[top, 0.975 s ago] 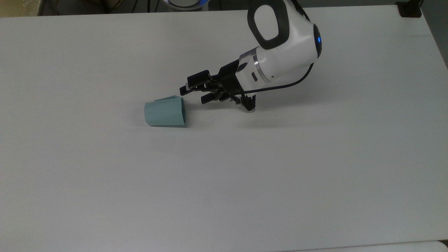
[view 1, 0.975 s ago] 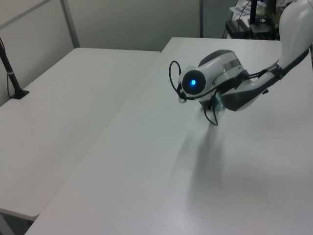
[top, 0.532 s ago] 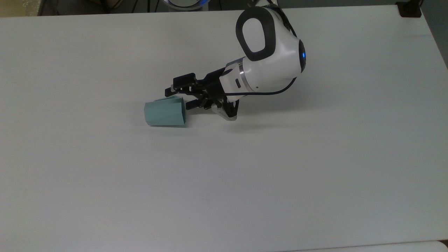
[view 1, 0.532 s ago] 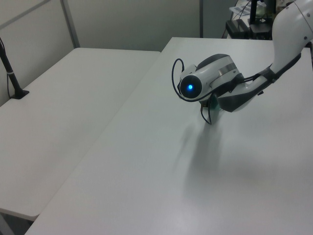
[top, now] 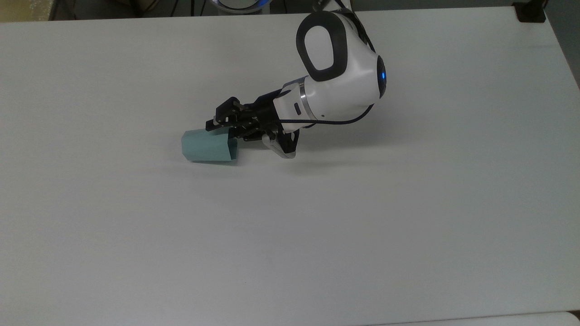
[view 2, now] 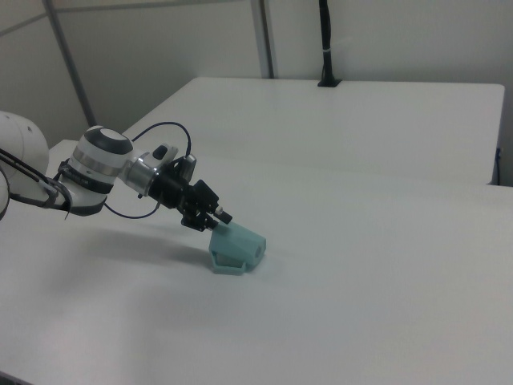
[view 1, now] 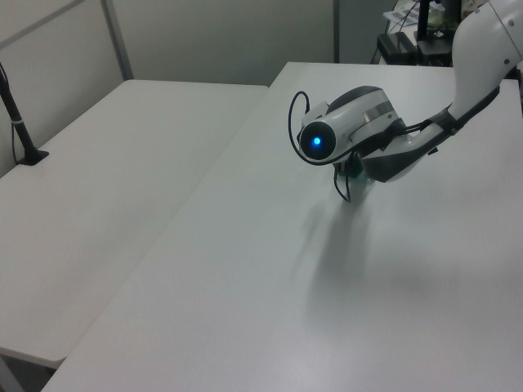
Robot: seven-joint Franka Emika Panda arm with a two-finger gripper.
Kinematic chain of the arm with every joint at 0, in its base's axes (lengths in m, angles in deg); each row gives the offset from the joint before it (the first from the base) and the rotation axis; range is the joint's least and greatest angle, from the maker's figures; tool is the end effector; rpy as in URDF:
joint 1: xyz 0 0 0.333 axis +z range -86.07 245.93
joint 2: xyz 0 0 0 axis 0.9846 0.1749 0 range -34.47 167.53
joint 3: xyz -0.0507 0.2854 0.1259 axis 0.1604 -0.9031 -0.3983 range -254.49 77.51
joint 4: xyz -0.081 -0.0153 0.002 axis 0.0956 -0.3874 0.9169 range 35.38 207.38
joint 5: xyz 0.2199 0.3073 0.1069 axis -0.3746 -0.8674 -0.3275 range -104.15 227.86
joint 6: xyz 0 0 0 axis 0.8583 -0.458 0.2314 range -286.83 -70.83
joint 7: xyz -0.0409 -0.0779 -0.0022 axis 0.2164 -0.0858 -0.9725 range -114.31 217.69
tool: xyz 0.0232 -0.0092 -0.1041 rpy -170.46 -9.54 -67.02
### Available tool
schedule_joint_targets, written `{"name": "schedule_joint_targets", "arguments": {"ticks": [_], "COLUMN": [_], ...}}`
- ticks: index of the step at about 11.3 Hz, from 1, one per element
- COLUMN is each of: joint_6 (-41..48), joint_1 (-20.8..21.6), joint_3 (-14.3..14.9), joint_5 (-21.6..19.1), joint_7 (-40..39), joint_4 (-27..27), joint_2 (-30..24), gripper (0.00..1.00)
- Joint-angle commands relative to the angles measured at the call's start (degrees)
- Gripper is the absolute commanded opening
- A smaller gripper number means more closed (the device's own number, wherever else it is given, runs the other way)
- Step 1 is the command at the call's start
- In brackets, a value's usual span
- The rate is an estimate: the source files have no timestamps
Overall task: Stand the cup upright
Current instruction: 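Close the gripper on the teal cup's base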
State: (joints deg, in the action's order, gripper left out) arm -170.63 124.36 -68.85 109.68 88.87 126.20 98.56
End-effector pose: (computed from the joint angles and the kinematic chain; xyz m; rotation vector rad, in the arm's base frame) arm 0.6020 0.2319 0.3110 2.0794 0.1479 0.1333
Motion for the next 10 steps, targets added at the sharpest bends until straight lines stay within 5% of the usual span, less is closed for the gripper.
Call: {"name": "schedule_joint_targets", "arguments": {"ticks": [1,6,10], "joint_6": [-1.57,-3.24,-0.45], "joint_1": [0.13,-0.14,-0.14], "joint_3": [0.05,0.05,-0.22], "joint_5": [0.61,0.08,-11.49], "joint_7": [1.22,0.87,-6.05], "joint_4": [1.15,1.60,0.19], "joint_2": [-0.31,-0.56,-13.81], "gripper": [0.00,0.00,0.00]}}
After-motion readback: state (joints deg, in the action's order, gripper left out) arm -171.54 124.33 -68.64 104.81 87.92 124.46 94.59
